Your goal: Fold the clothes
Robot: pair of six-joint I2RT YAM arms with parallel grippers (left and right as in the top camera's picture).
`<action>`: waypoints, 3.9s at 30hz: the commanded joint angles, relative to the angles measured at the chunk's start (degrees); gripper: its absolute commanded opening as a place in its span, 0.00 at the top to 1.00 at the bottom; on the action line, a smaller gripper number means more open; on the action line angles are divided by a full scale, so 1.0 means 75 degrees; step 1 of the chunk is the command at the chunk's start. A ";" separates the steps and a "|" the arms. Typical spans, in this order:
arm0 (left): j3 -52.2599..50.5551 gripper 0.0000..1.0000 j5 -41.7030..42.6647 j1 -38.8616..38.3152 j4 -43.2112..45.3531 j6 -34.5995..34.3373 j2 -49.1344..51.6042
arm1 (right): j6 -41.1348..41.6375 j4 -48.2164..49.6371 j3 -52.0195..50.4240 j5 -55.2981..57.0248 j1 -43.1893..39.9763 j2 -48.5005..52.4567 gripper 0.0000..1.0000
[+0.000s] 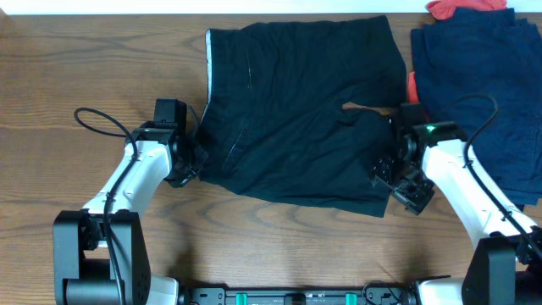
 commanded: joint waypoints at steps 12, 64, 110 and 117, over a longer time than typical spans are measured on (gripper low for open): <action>0.0099 0.94 -0.0111 0.0023 -0.0152 0.0119 -0.0114 | 0.0478 0.1067 -0.1448 -0.0950 0.0935 0.0009 0.16; 0.0128 0.94 -0.0111 0.0874 -0.1317 0.0831 -0.5493 | -0.2279 0.0076 0.1384 0.0527 -0.0965 -0.3174 0.99; -0.0050 0.94 -0.1929 0.0874 0.0647 0.0717 -0.2107 | -0.4529 0.7615 0.2643 -0.0283 -0.0490 0.2827 0.99; -0.0050 0.94 -0.1953 0.0874 0.2699 0.0810 -0.1020 | -0.4514 0.9218 0.2643 -0.0280 -0.0175 0.3955 0.99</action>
